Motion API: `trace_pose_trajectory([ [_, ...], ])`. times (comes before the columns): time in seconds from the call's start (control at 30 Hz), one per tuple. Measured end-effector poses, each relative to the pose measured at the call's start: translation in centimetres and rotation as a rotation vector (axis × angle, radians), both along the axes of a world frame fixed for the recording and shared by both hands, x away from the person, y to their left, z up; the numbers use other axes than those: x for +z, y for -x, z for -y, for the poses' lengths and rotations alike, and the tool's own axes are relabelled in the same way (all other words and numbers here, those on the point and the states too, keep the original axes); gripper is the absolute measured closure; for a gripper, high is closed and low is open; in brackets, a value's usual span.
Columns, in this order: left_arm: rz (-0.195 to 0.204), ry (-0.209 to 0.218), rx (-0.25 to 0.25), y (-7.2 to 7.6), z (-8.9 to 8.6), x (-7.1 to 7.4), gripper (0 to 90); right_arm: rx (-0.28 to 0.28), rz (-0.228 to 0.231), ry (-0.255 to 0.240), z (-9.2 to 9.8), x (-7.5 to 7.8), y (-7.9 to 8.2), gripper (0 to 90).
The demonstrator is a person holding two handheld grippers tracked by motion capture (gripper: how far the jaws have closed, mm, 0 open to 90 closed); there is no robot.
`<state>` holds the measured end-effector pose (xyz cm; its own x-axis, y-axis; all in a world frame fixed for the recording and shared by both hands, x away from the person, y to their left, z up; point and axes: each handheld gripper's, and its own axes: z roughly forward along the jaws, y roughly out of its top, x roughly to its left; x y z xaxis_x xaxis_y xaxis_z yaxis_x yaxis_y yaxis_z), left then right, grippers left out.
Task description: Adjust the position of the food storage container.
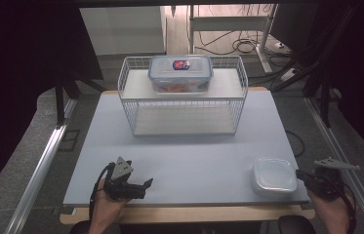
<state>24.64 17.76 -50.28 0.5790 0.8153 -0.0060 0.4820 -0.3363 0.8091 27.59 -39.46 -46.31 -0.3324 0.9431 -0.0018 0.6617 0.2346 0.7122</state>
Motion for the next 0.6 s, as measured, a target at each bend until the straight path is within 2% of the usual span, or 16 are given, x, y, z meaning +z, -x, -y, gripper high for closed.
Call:
trace_pose_trajectory([
  [0.23, -0.006, -0.007, -0.003, 0.0, 0.1, -0.1, 3.0, 0.039, -0.016, -0.016, -1.3, -0.1, 0.0, 89.4],
  [0.43, -0.012, -0.008, -0.003, -0.1, 0.2, -0.2, 3.2, 0.053, -0.041, -0.044, -1.4, -0.5, 0.6, 89.4],
  [0.6, -0.019, -0.011, -0.005, -0.1, 0.3, -0.2, 3.1, 0.089, -0.053, -0.056, -2.1, -0.6, 0.7, 89.2],
])
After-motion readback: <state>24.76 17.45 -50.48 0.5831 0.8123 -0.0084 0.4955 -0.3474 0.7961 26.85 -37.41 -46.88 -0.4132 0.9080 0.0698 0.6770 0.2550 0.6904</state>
